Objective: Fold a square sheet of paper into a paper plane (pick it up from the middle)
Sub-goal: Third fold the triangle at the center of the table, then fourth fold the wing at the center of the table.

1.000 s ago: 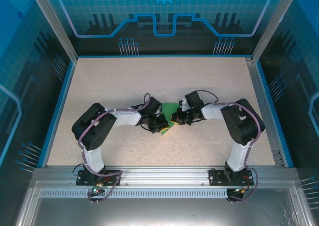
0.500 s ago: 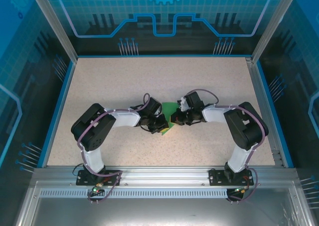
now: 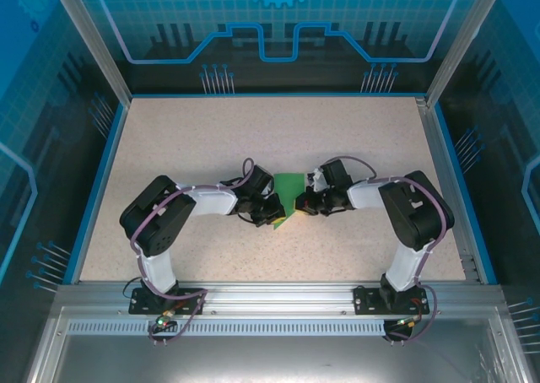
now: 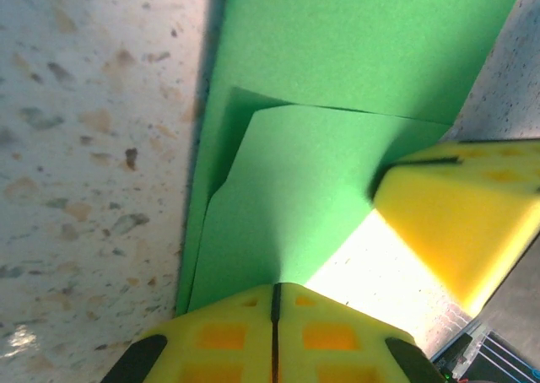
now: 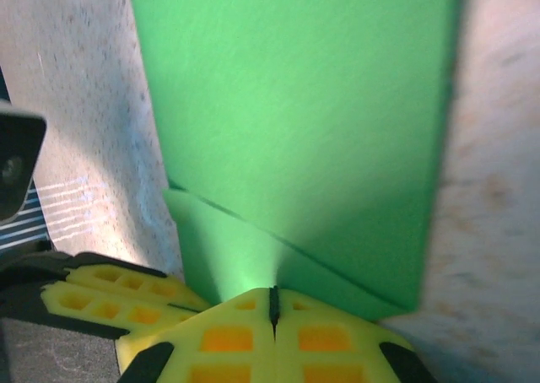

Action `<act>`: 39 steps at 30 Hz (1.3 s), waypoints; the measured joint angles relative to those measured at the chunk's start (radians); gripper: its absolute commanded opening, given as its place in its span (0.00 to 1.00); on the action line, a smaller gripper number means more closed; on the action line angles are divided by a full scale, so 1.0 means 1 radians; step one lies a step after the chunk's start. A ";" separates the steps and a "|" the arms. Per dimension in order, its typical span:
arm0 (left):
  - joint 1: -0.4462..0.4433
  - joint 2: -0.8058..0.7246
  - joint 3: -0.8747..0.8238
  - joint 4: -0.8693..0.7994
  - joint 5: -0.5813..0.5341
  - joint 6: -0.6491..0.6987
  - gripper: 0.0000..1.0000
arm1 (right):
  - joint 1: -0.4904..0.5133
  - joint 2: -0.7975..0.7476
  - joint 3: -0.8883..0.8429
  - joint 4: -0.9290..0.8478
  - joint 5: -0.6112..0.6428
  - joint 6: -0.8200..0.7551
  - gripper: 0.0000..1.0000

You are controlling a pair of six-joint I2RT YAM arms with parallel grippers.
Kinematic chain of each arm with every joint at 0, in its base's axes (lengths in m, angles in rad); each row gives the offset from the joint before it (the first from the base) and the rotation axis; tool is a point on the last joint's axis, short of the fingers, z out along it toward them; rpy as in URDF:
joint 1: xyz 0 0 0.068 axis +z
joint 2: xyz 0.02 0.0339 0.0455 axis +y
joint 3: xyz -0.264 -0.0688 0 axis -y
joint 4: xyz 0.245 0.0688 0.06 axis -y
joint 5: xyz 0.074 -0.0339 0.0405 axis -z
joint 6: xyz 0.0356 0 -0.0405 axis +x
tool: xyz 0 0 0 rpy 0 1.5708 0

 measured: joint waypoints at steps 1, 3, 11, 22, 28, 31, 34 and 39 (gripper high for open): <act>0.000 -0.001 -0.002 0.004 0.000 0.000 0.08 | -0.015 0.000 0.000 -0.001 0.000 -0.001 0.01; 0.000 -0.002 -0.006 0.009 0.000 0.003 0.08 | -0.040 0.000 0.001 -0.002 0.001 -0.006 0.01; 0.000 -0.021 -0.027 0.011 -0.010 0.041 0.09 | -0.123 0.000 0.006 -0.013 0.003 -0.007 0.03; 0.000 -0.097 -0.056 -0.084 -0.017 0.137 0.21 | -0.102 -0.141 -0.003 -0.097 0.042 -0.020 0.21; 0.000 -0.198 -0.024 -0.167 -0.062 0.176 0.27 | -0.048 -0.185 -0.015 -0.133 0.058 -0.024 0.32; 0.003 -0.193 0.027 -0.198 -0.087 0.190 0.25 | -0.032 -0.185 -0.016 -0.151 0.063 -0.022 0.34; 0.010 -0.160 0.074 -0.214 -0.106 0.208 0.25 | -0.023 -0.185 -0.016 -0.156 0.066 -0.018 0.36; 0.018 -0.088 0.128 -0.238 -0.137 0.230 0.24 | -0.009 -0.166 -0.016 -0.155 0.069 -0.006 0.39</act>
